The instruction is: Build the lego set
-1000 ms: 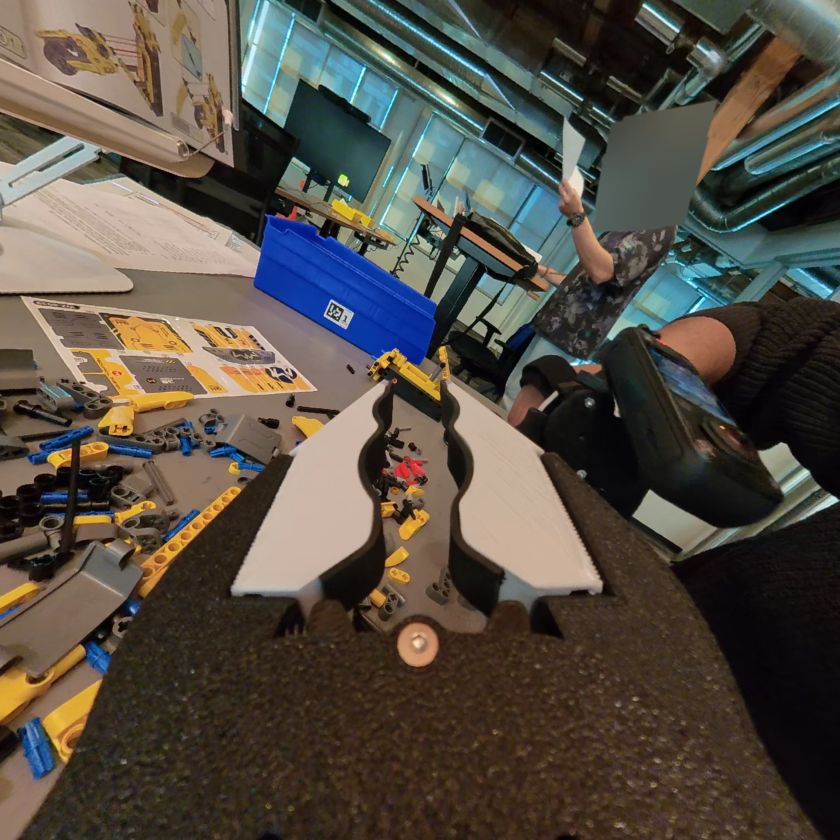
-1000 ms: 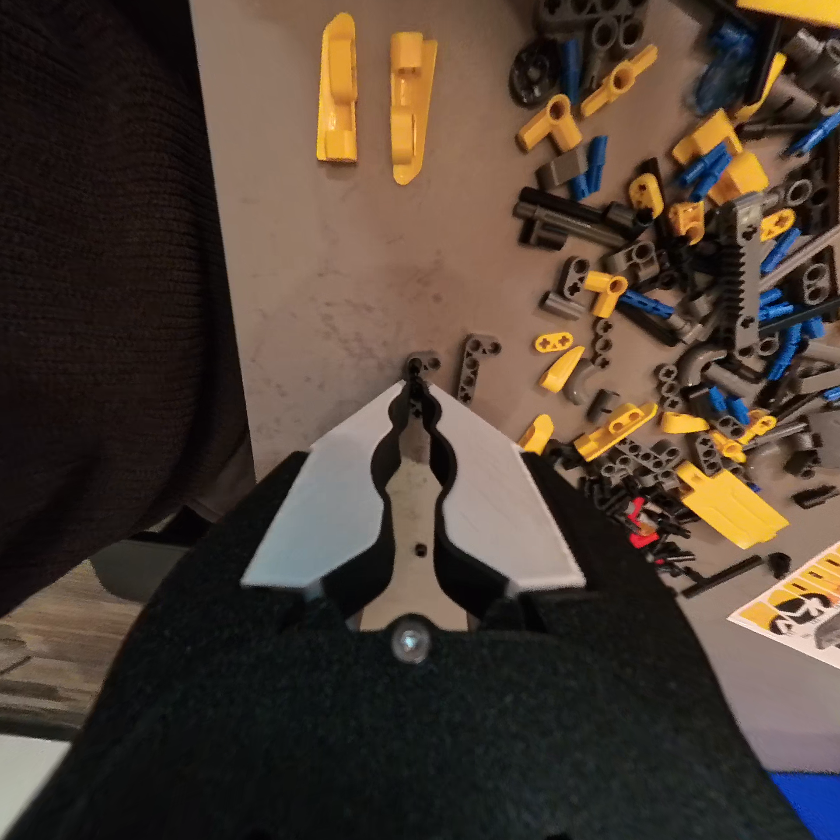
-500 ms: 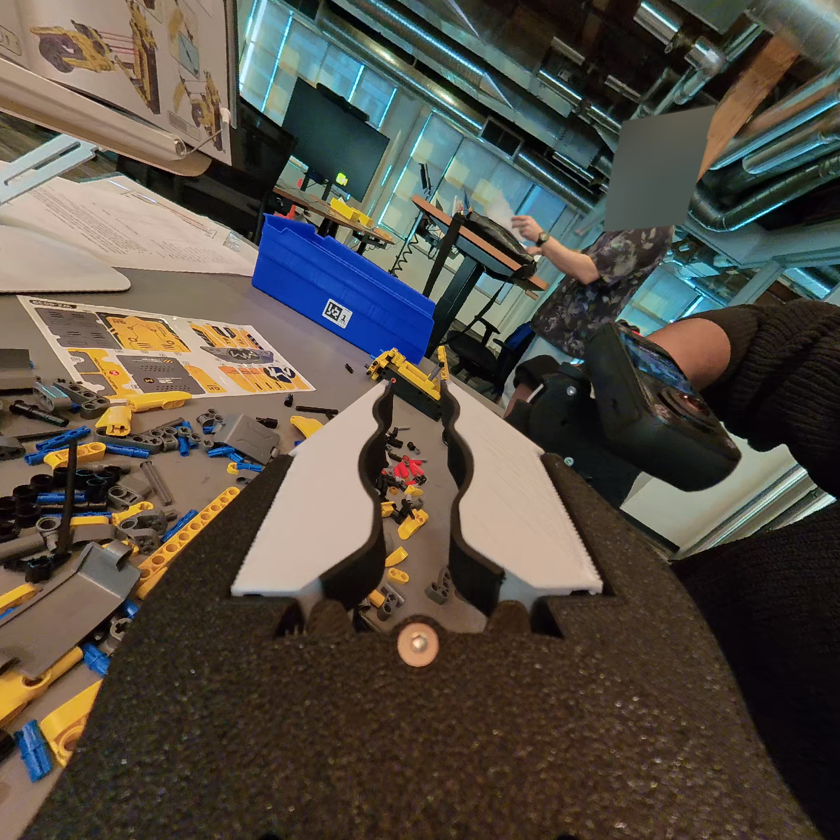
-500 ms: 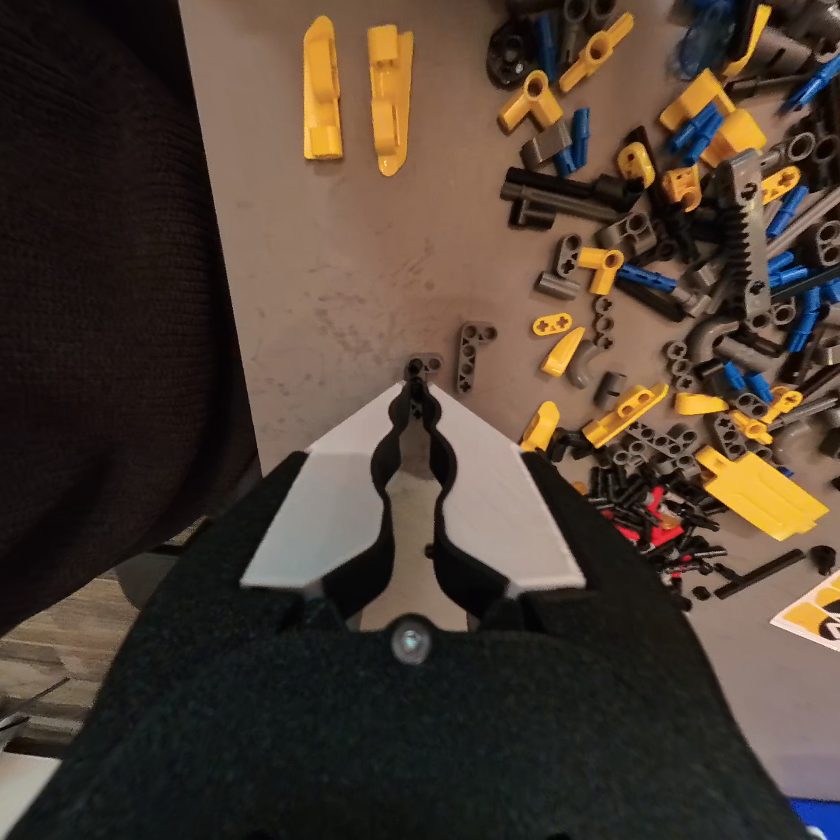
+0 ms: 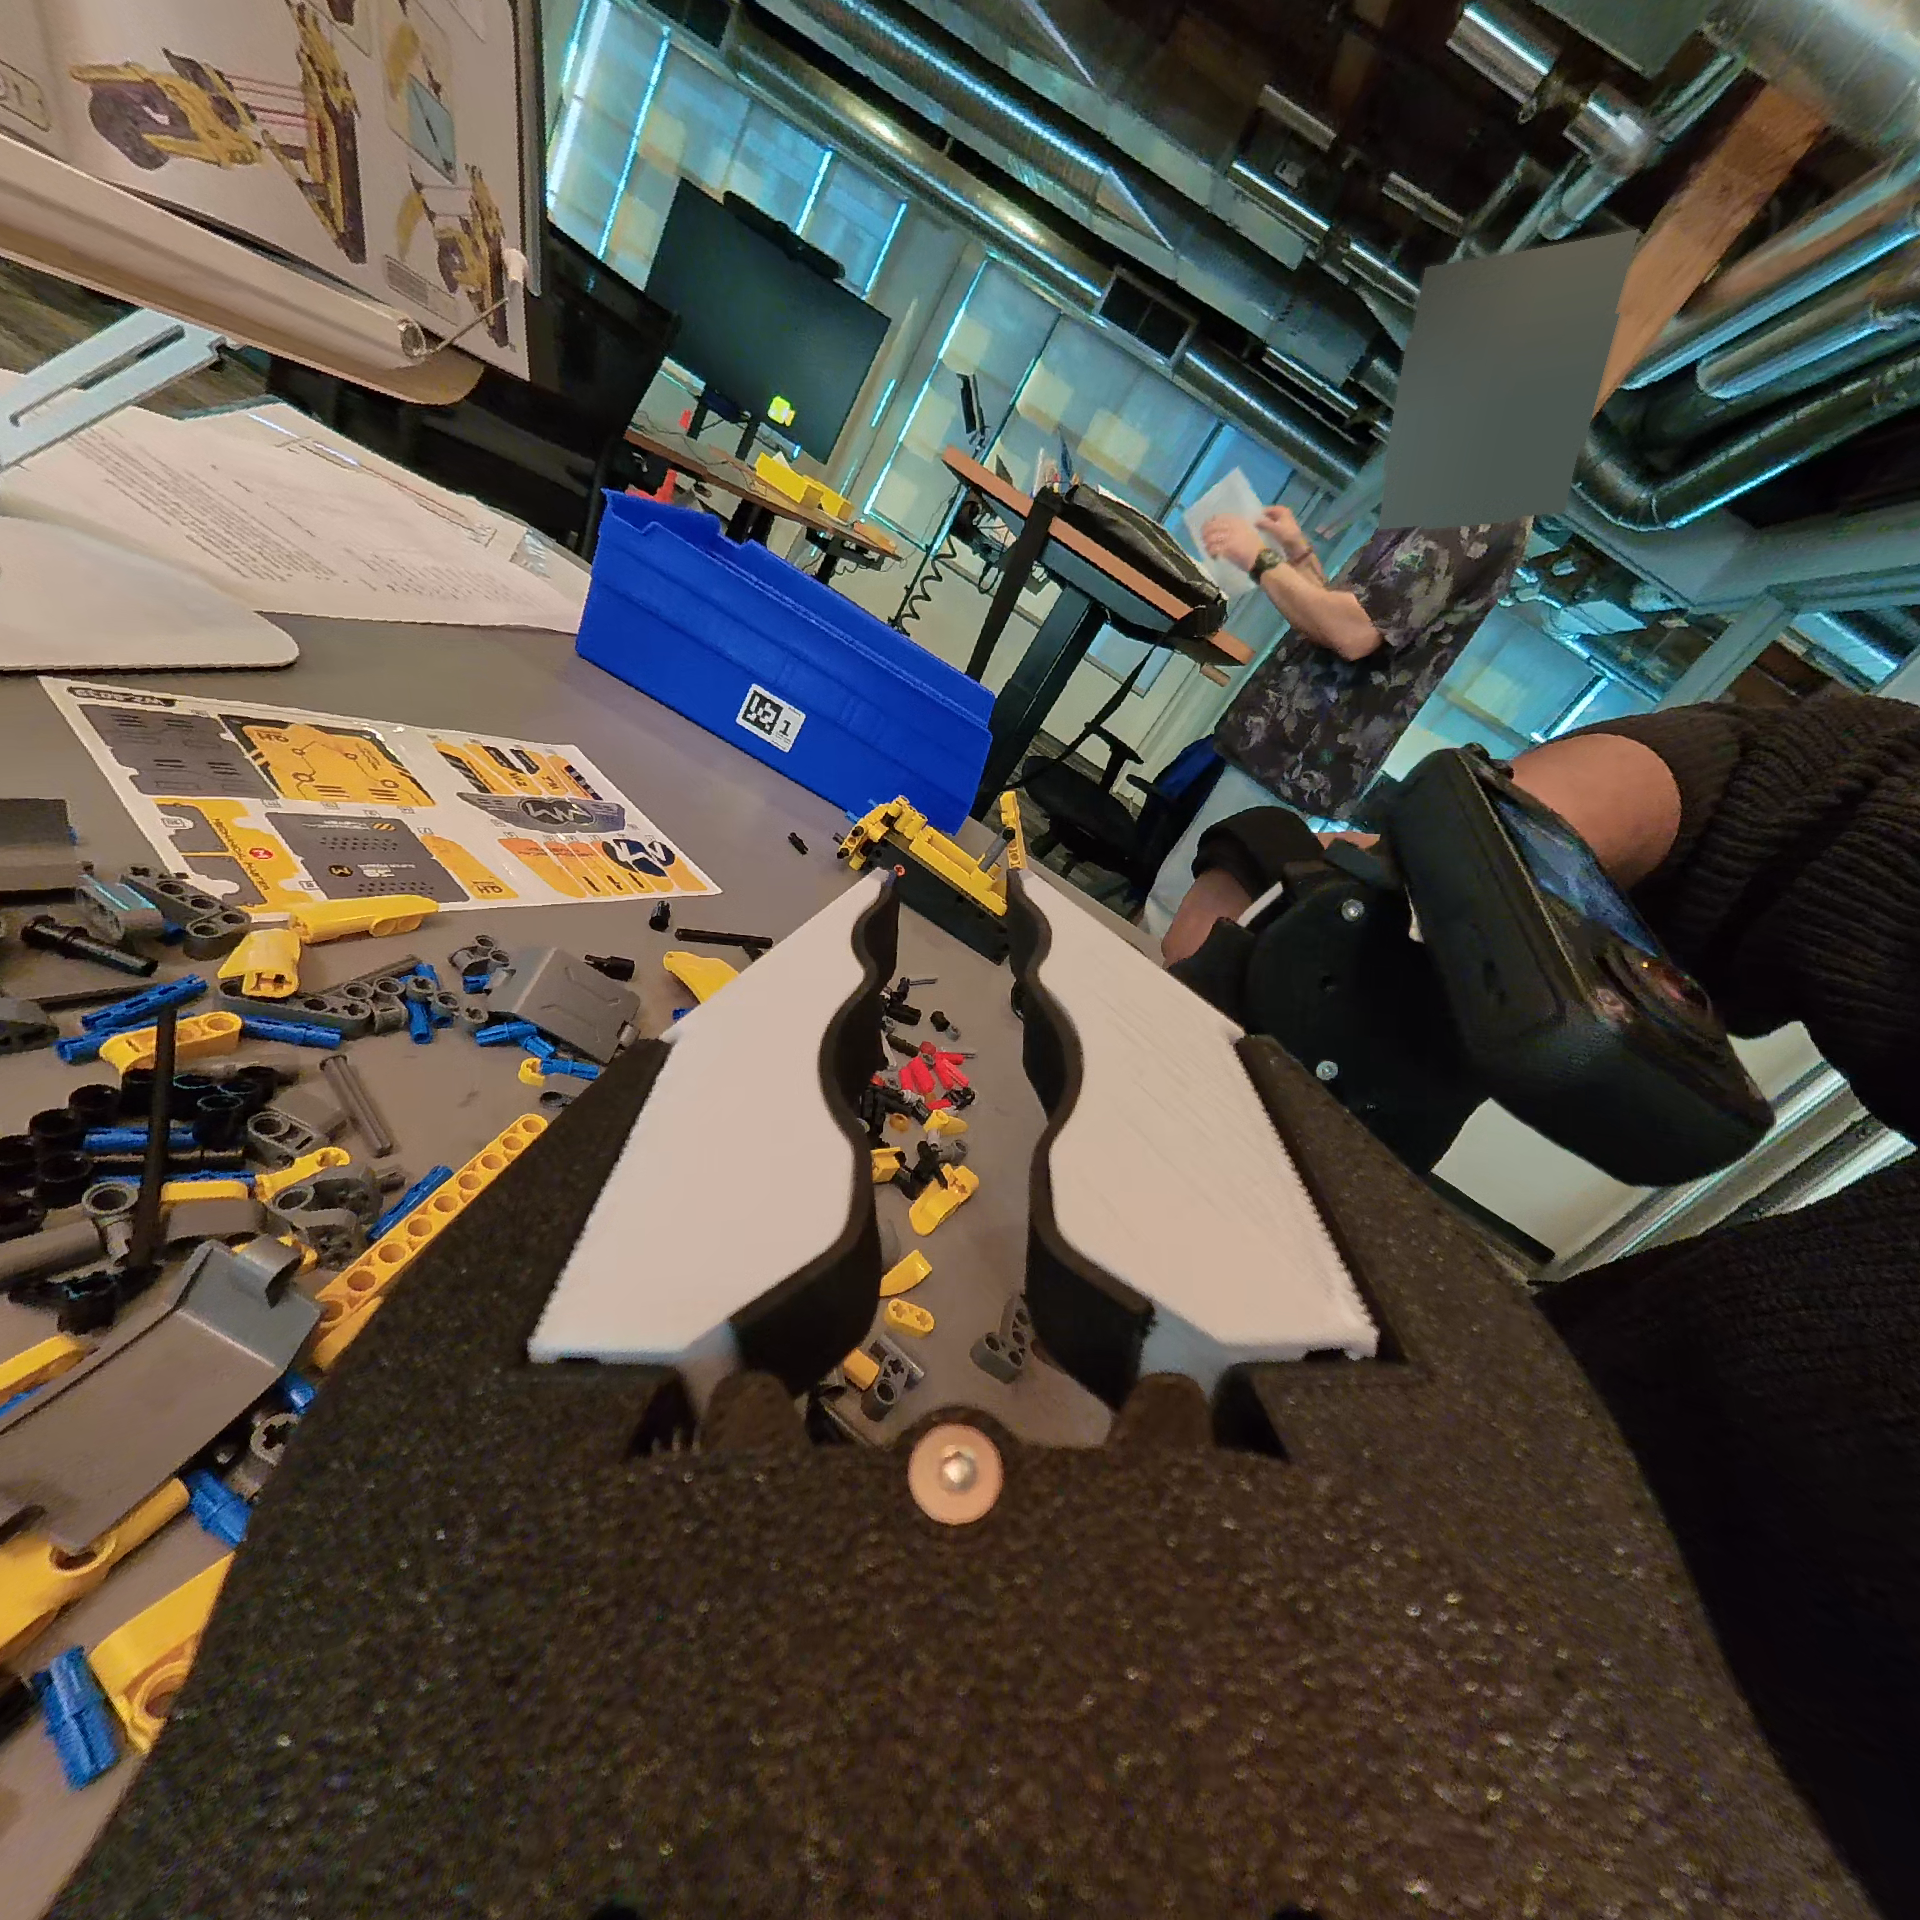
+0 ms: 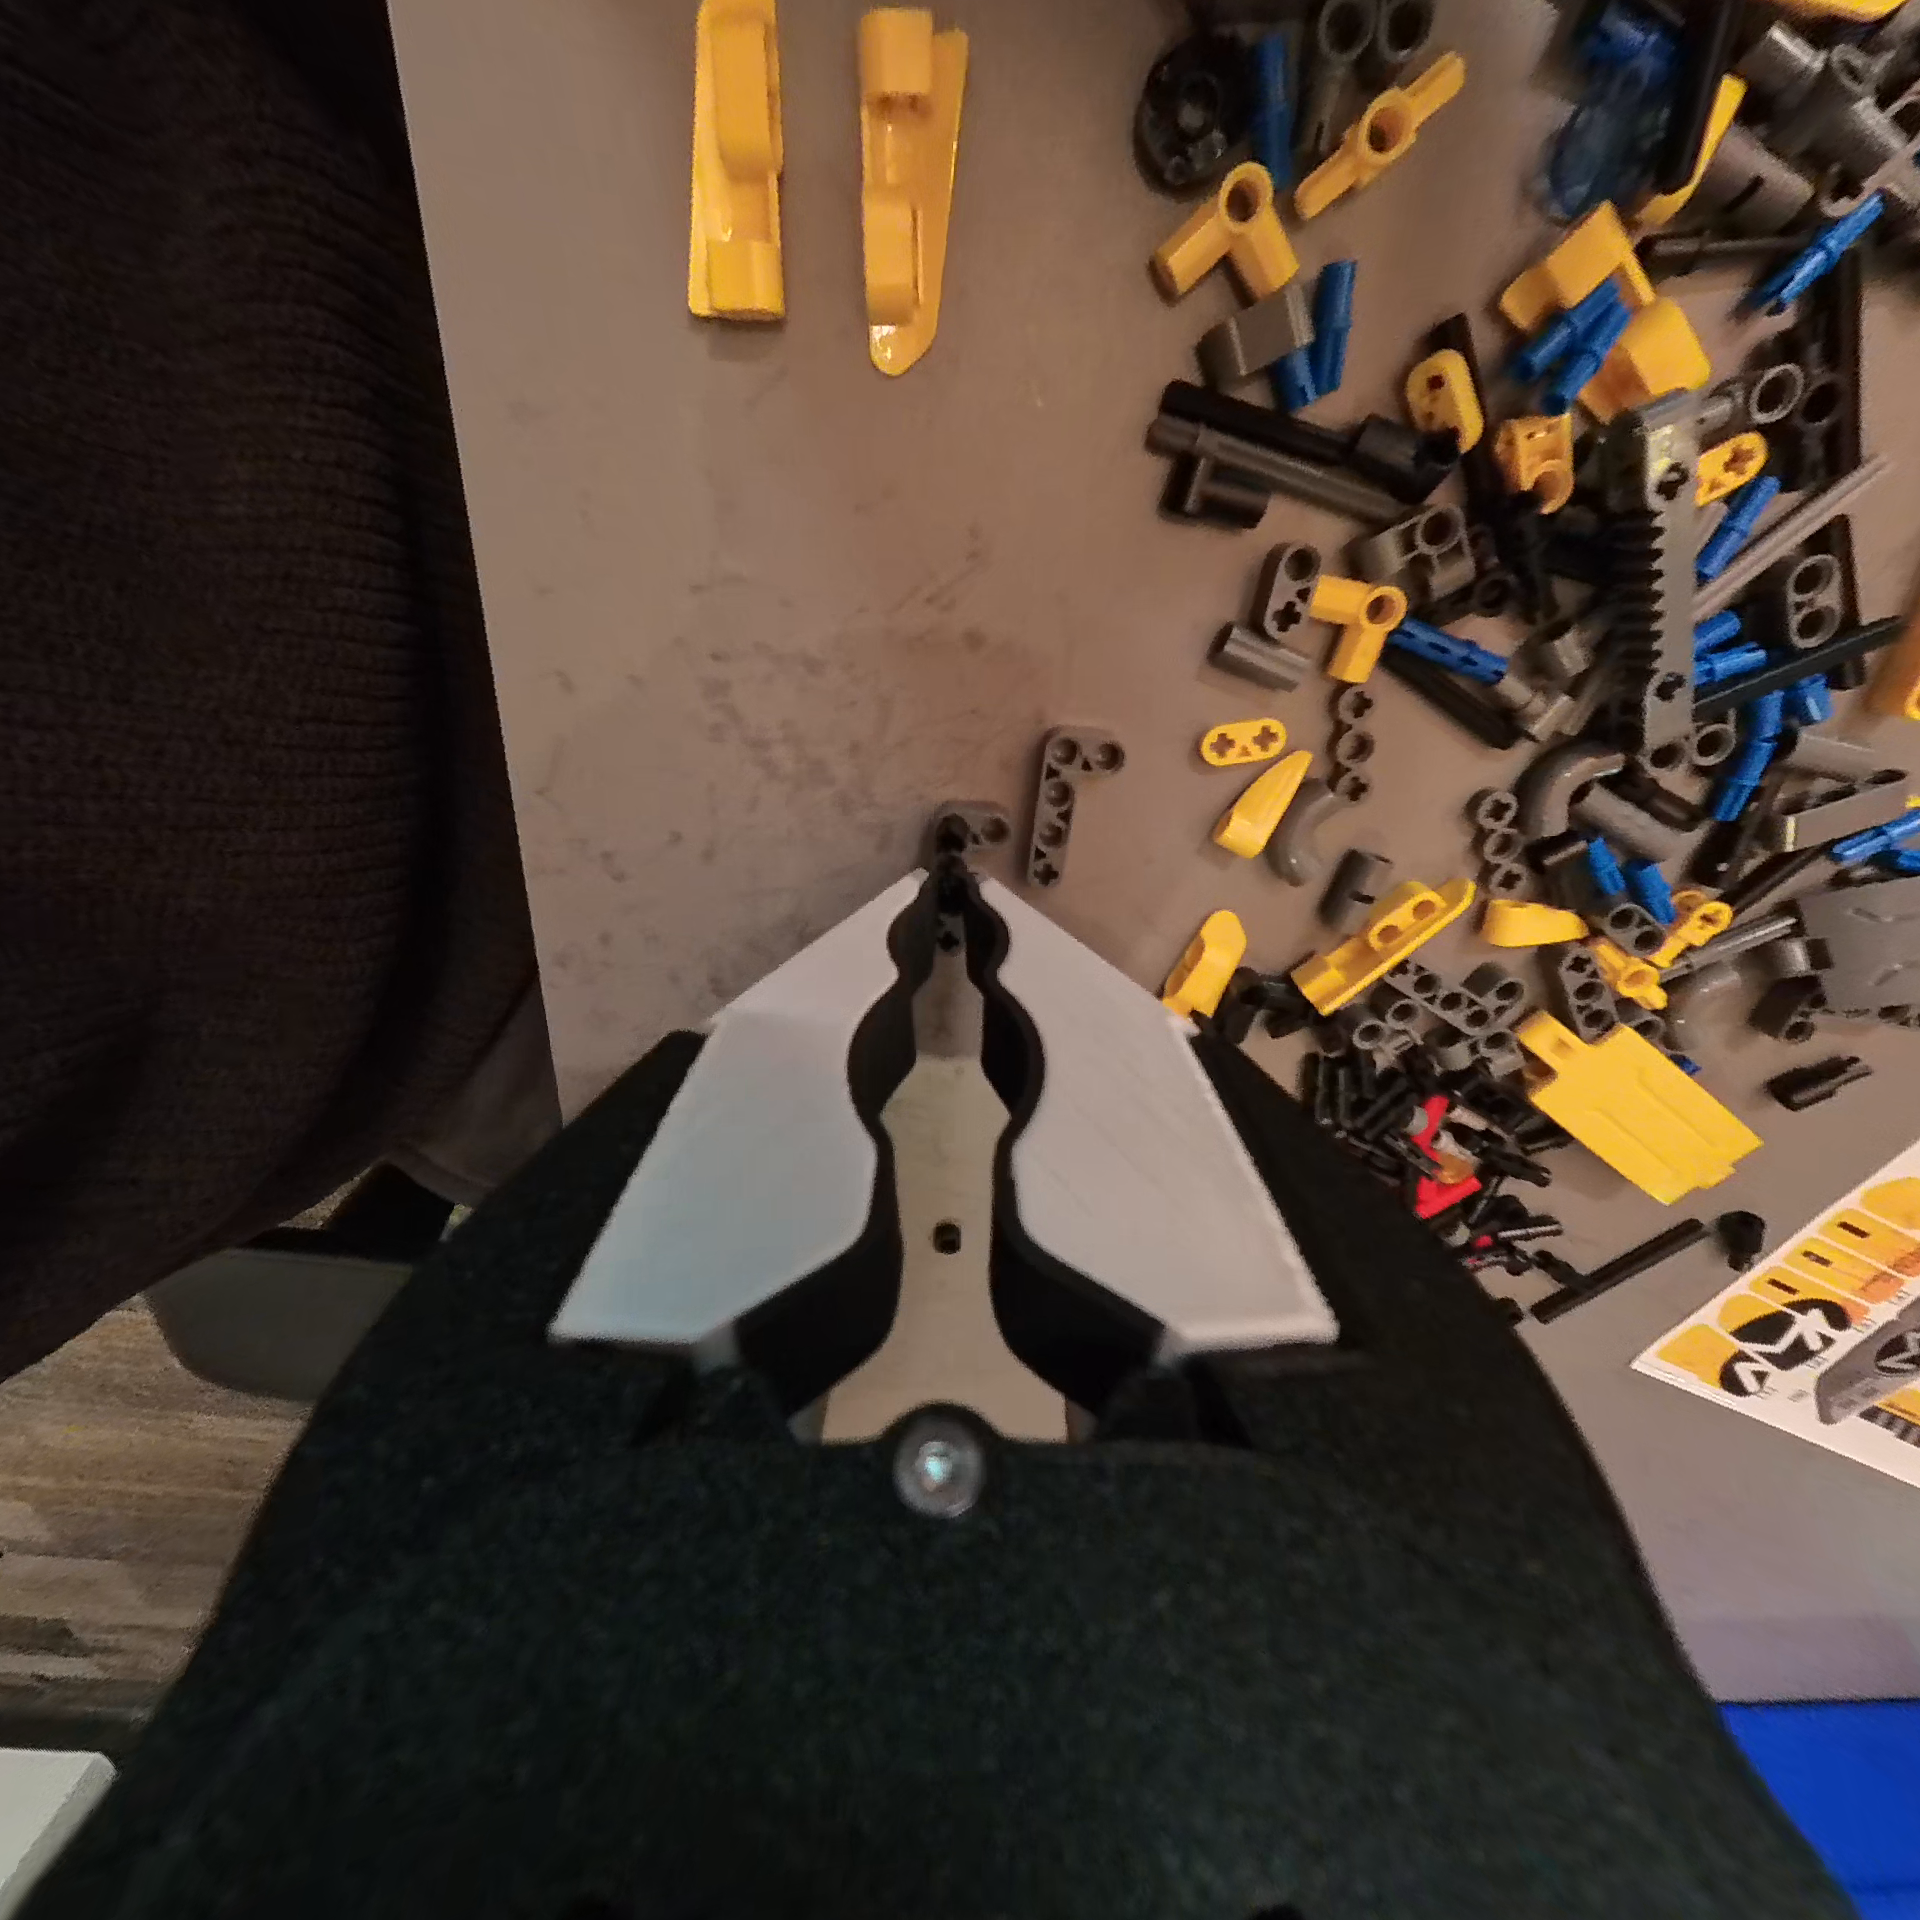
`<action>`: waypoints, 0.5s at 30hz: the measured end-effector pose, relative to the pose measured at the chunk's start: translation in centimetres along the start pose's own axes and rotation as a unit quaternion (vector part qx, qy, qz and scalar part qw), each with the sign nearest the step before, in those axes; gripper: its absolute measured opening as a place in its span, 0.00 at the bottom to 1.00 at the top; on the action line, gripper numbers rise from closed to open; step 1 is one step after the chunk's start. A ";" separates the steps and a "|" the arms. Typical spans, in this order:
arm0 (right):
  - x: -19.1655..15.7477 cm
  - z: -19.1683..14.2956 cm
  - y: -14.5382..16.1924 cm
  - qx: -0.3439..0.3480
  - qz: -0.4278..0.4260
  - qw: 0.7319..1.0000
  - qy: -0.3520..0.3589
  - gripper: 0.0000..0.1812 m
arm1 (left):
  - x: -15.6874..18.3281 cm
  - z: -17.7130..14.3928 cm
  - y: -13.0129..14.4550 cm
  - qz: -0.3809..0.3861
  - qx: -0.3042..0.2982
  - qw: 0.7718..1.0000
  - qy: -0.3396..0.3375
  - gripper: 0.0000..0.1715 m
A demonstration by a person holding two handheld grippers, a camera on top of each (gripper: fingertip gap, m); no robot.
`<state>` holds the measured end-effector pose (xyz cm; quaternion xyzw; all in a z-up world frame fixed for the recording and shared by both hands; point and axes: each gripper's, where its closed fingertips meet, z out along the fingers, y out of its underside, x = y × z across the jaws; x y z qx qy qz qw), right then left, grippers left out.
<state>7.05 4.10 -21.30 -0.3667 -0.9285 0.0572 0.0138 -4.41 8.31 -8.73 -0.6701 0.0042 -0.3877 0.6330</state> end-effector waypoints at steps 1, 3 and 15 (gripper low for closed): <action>0.0 0.1 0.0 0.000 -0.002 1.000 0.001 0.02 | 0.0 0.0 0.0 0.000 0.000 1.000 0.000 0.12; -0.1 0.1 0.0 -0.001 -0.002 1.000 0.000 0.02 | 0.0 0.0 0.0 0.000 0.000 1.000 -0.001 0.12; 0.0 0.1 -0.1 -0.013 0.030 0.999 -0.011 0.02 | 0.0 0.0 0.0 0.000 -0.001 1.000 -0.001 0.12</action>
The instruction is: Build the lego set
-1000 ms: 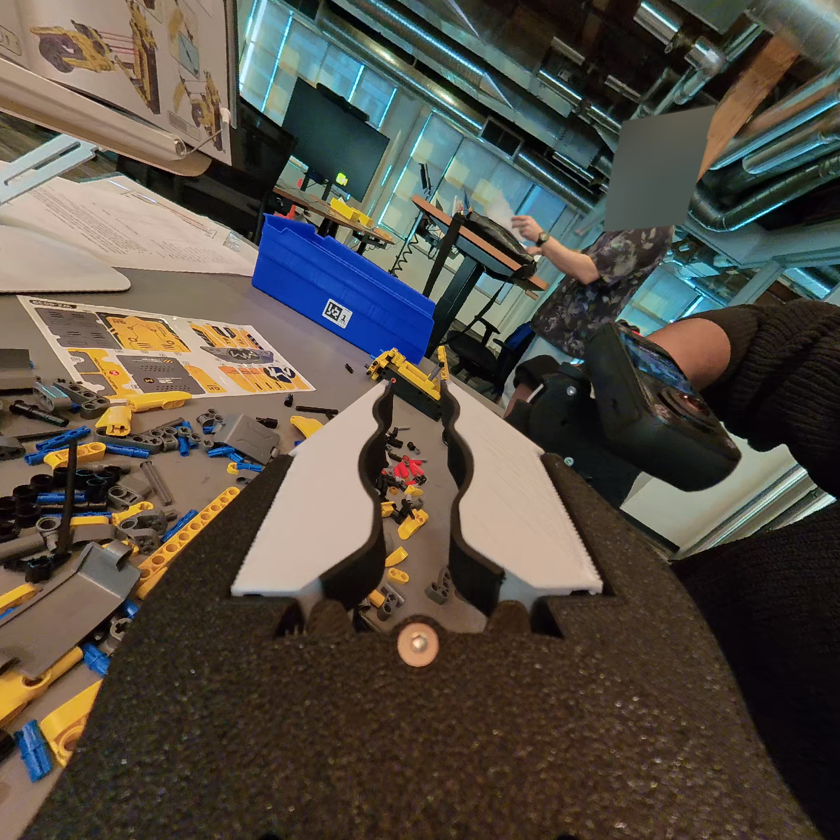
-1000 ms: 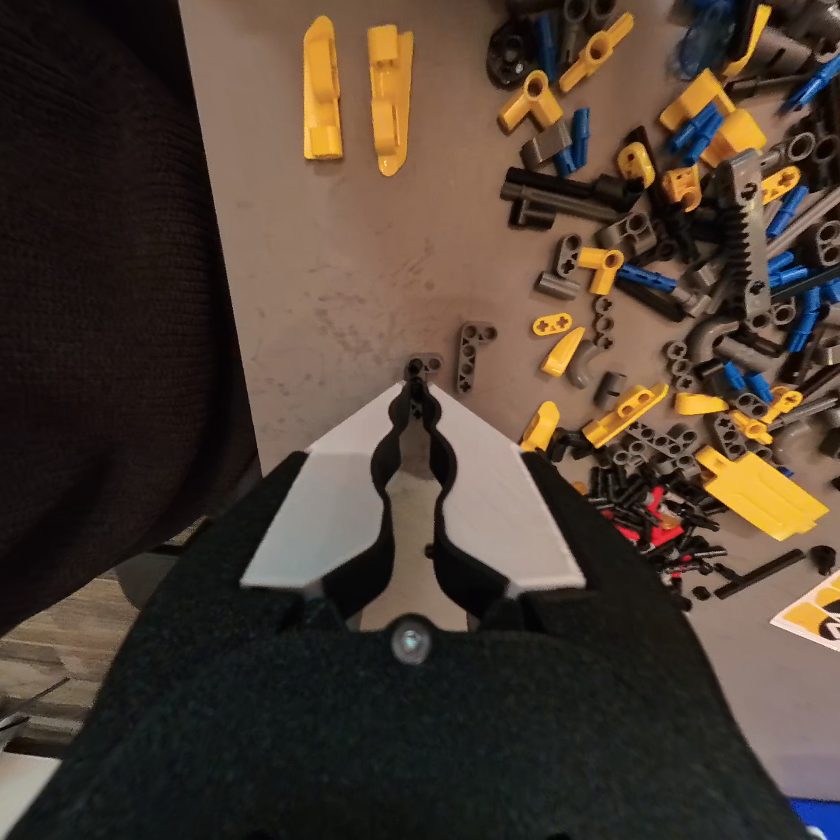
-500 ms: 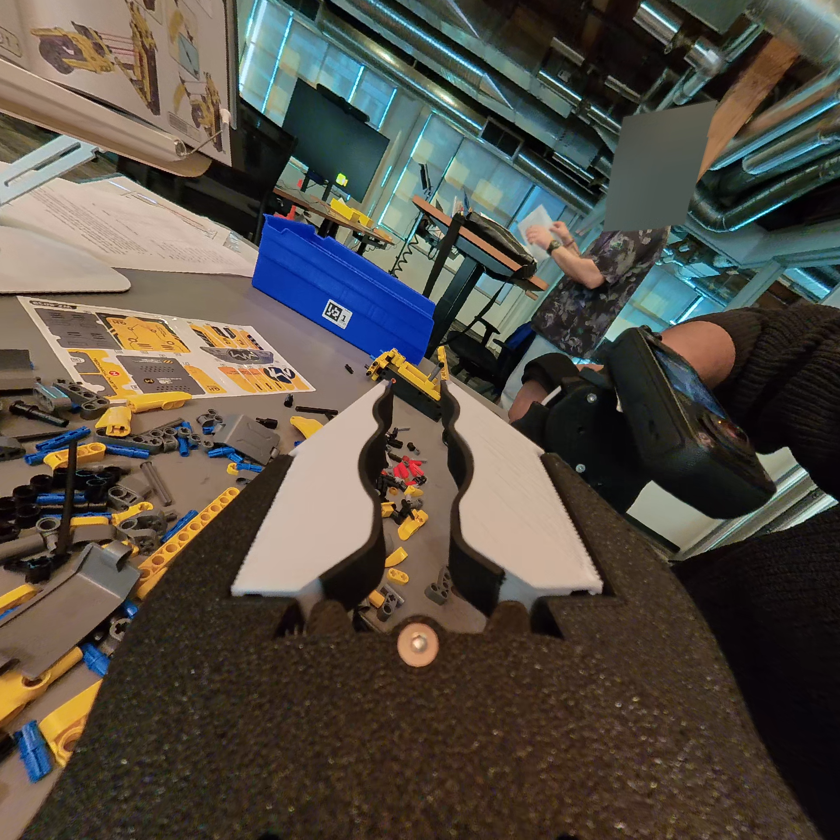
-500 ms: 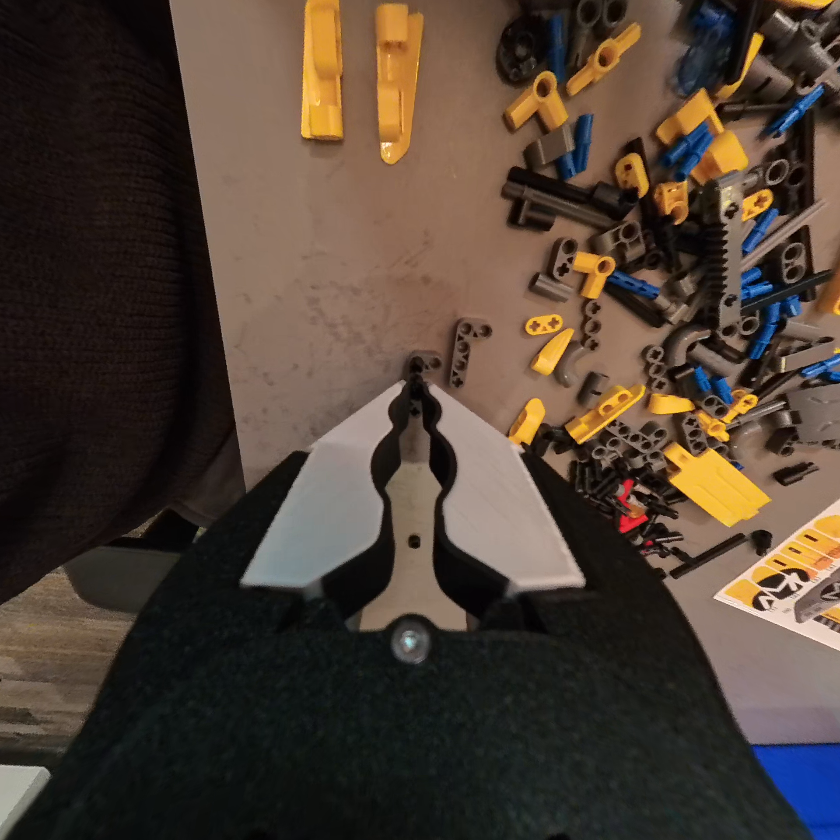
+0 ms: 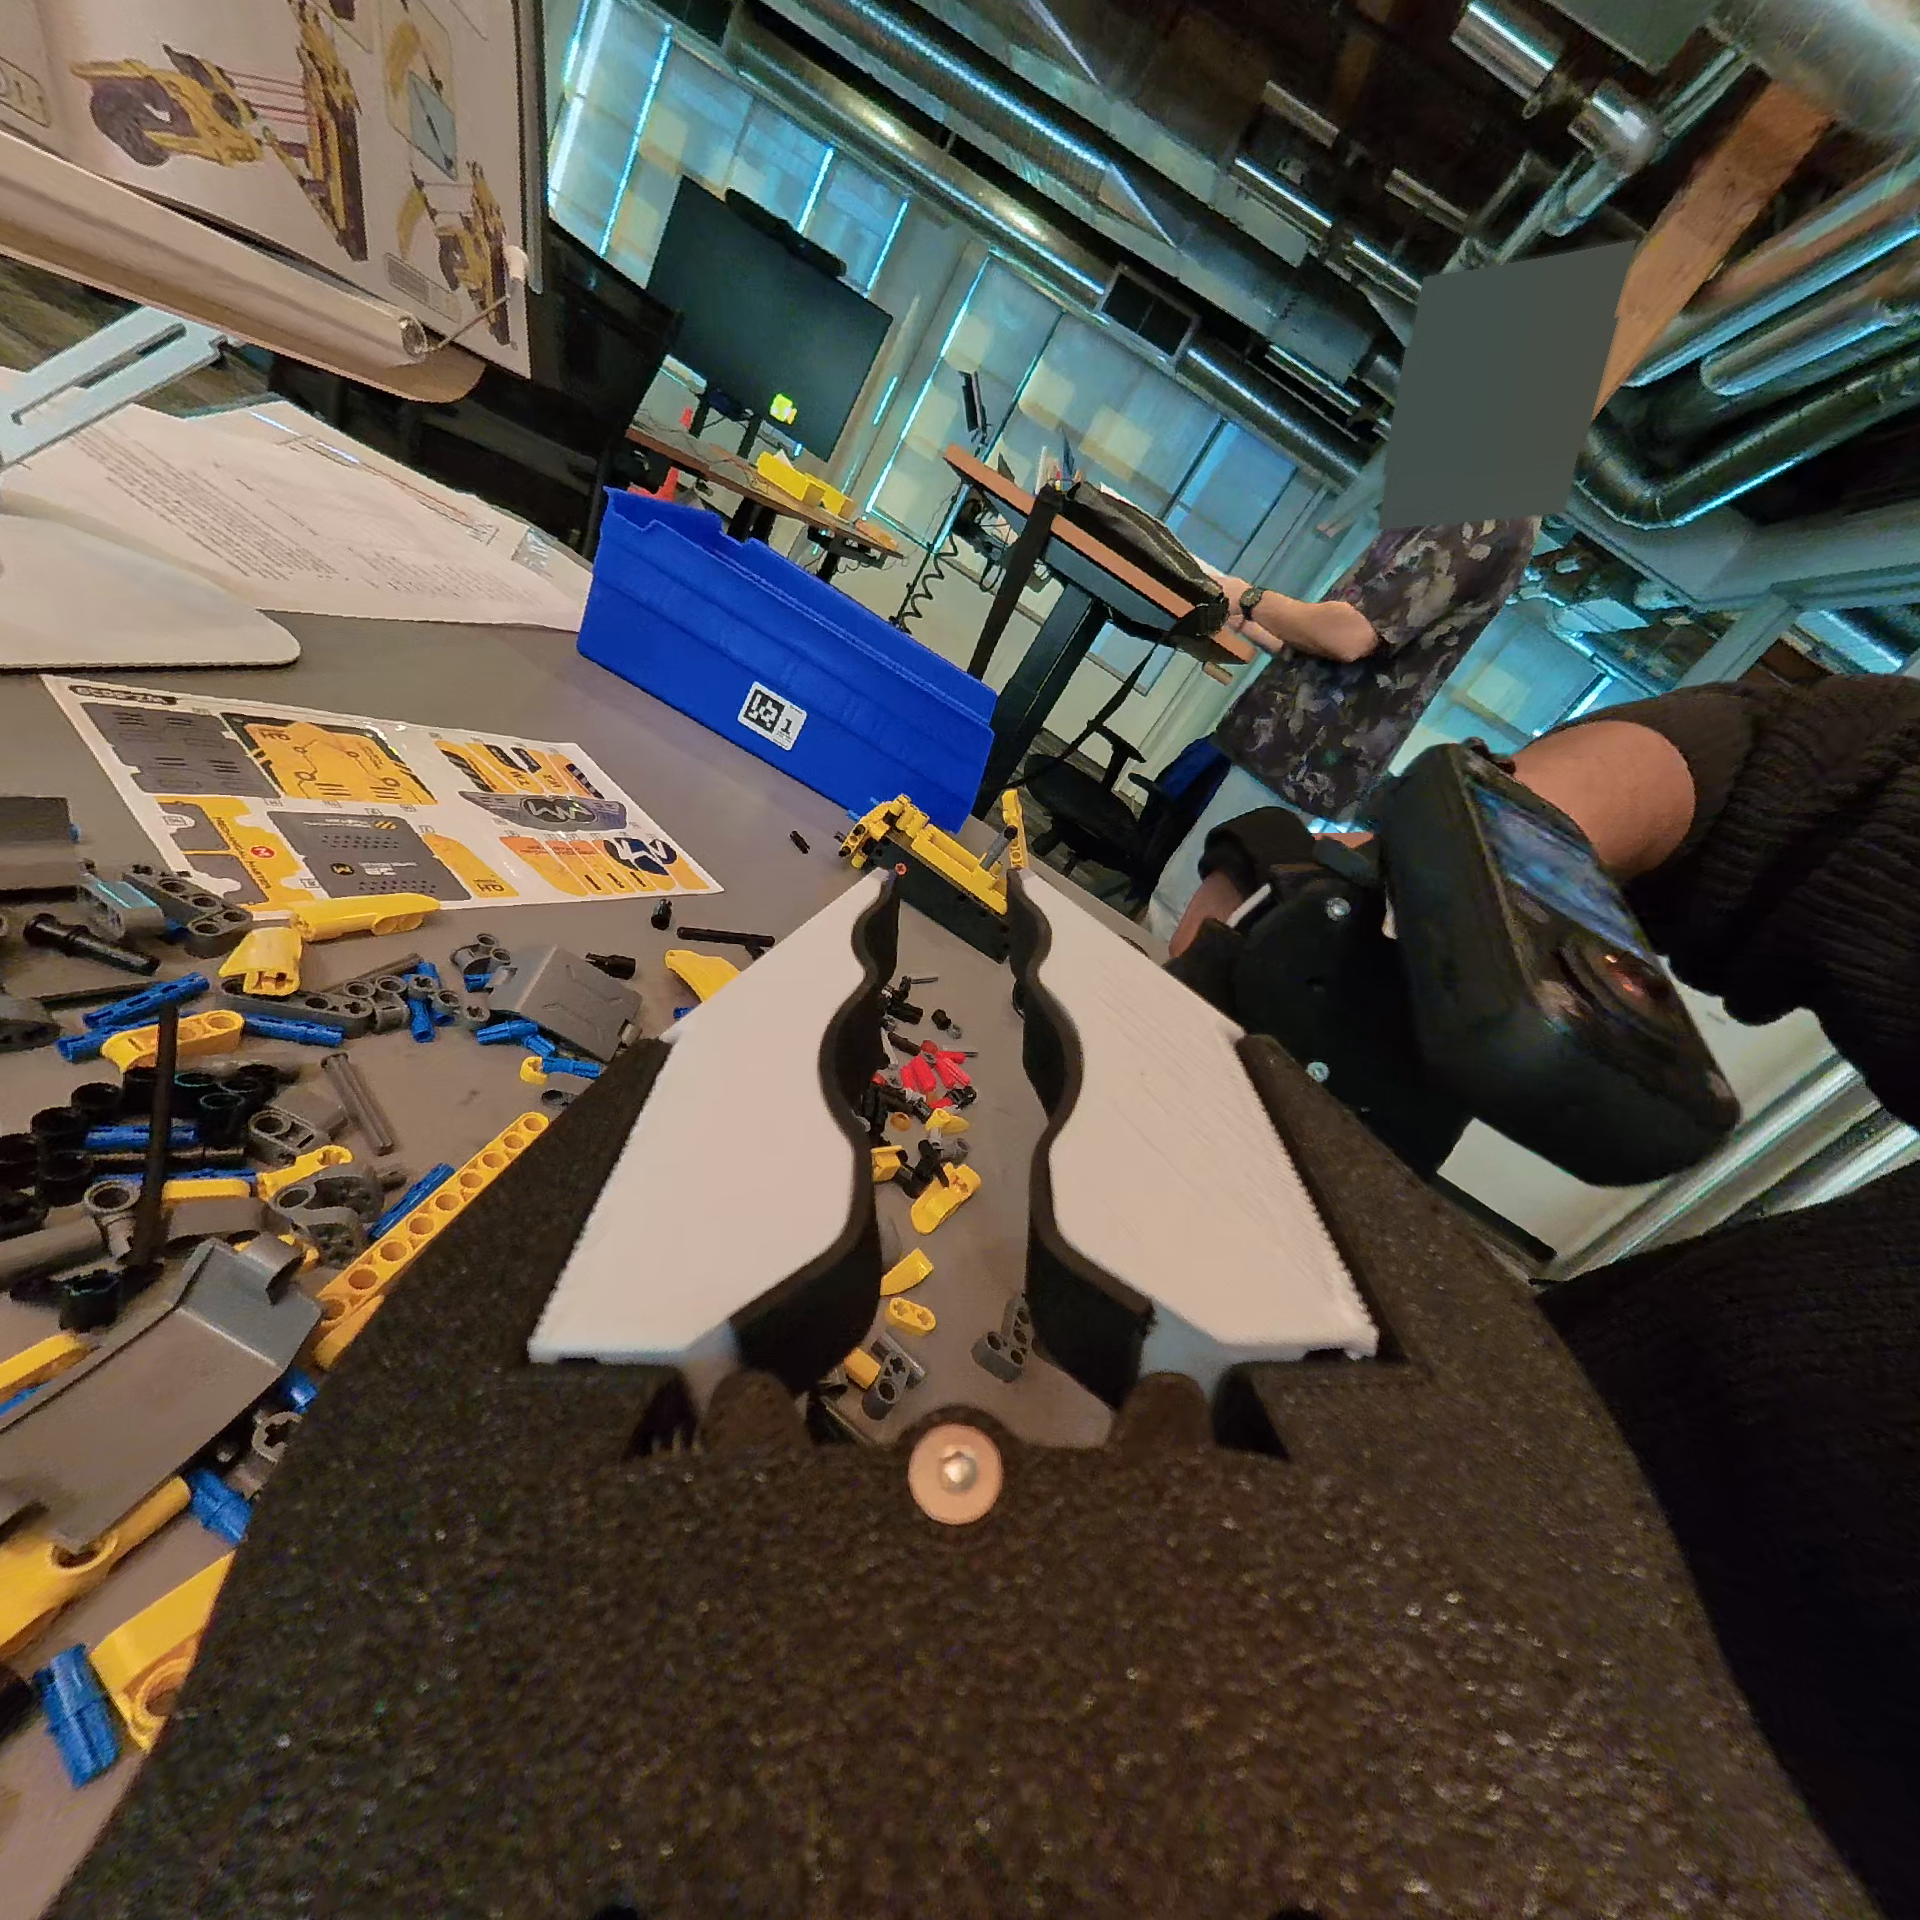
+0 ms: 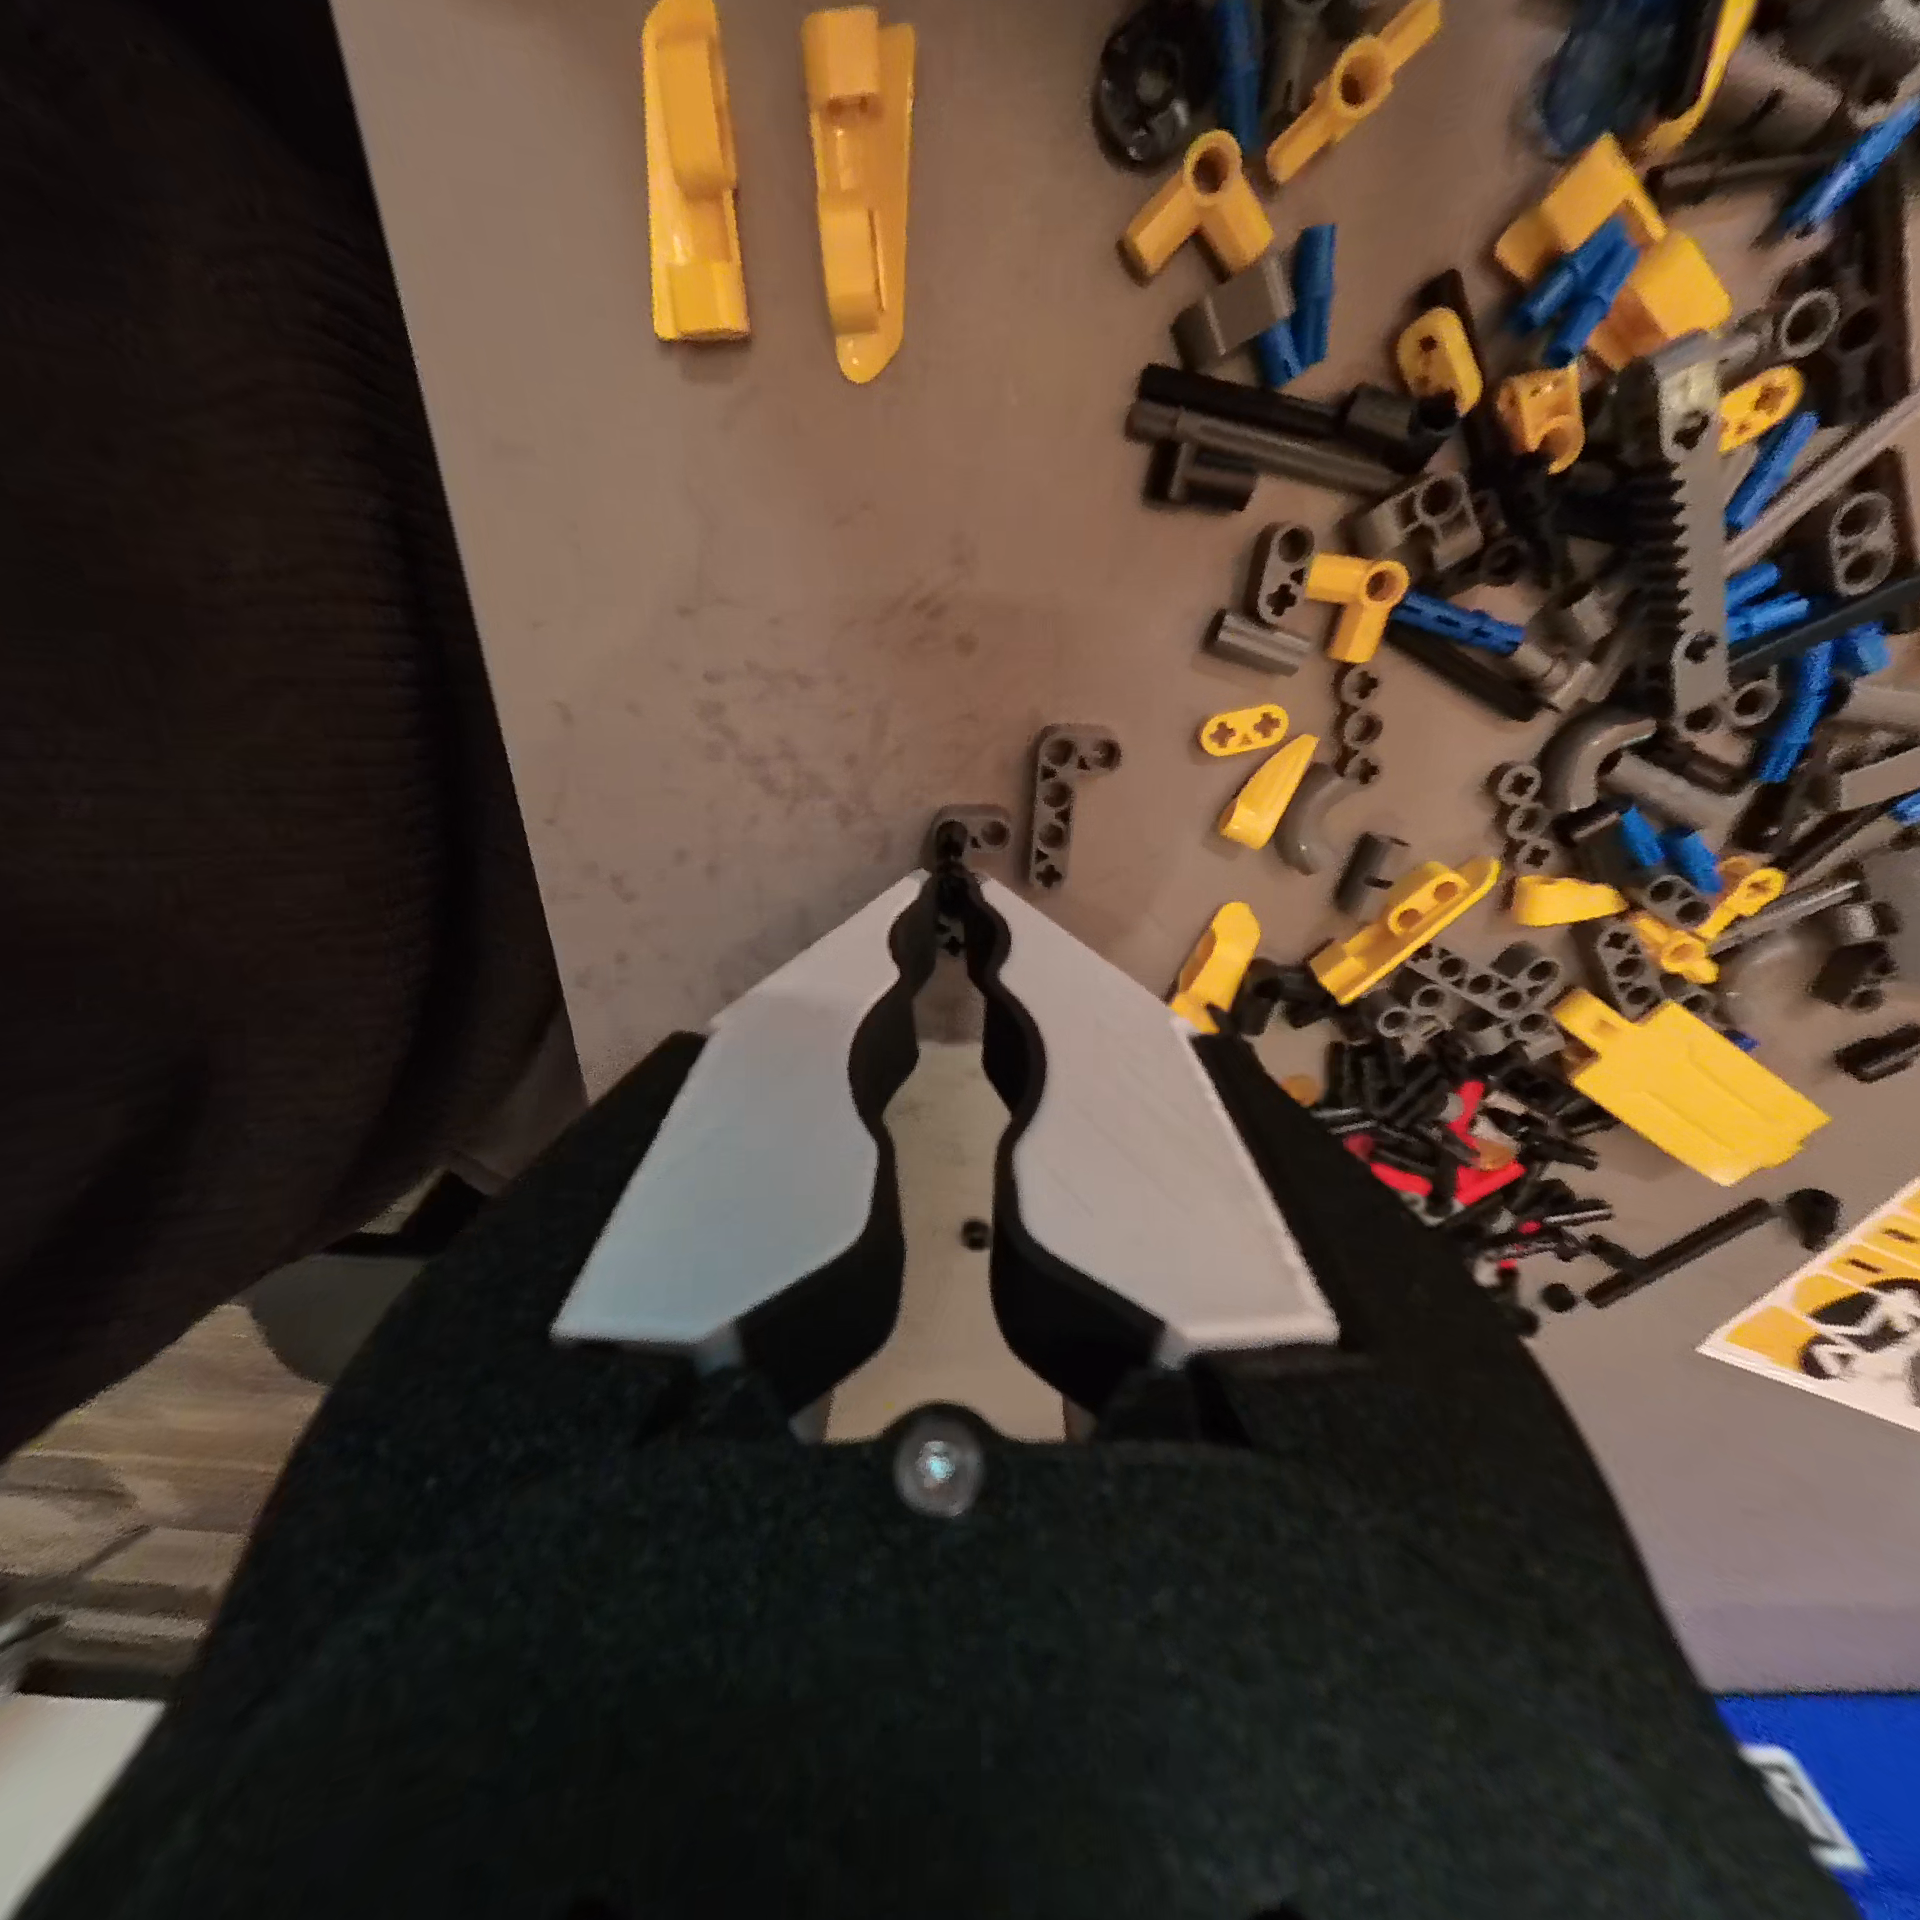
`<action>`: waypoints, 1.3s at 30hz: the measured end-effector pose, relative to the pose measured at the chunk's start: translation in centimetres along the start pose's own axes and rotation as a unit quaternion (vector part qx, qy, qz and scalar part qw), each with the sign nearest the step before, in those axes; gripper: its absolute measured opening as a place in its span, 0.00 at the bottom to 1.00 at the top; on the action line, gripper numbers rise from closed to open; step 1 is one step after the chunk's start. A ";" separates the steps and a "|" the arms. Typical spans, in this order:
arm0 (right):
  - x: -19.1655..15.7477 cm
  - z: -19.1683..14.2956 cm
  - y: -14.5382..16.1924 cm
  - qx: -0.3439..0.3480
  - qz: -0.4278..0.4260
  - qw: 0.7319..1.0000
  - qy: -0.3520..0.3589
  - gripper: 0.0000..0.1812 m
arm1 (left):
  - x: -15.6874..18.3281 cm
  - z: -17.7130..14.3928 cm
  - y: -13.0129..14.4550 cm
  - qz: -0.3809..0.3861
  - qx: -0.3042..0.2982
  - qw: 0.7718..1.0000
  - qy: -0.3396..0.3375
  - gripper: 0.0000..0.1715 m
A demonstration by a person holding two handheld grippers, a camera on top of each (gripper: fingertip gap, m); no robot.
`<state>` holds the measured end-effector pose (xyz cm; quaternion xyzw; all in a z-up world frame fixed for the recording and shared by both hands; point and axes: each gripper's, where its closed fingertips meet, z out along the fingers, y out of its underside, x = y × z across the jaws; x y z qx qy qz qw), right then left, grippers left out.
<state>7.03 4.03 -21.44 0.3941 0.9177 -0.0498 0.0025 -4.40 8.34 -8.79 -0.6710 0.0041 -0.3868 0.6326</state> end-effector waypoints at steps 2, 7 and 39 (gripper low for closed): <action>0.0 0.0 0.0 0.006 0.025 1.000 -0.016 0.02 | 0.0 0.0 0.0 0.000 0.000 1.000 0.000 0.12; 0.0 0.1 0.0 -0.002 0.031 0.999 -0.025 0.02 | 0.0 0.0 0.0 0.001 0.000 1.000 -0.001 0.12; 0.6 -0.1 0.6 0.019 -0.076 0.996 0.049 0.05 | -0.1 0.1 0.3 0.002 -0.007 1.000 -0.004 0.12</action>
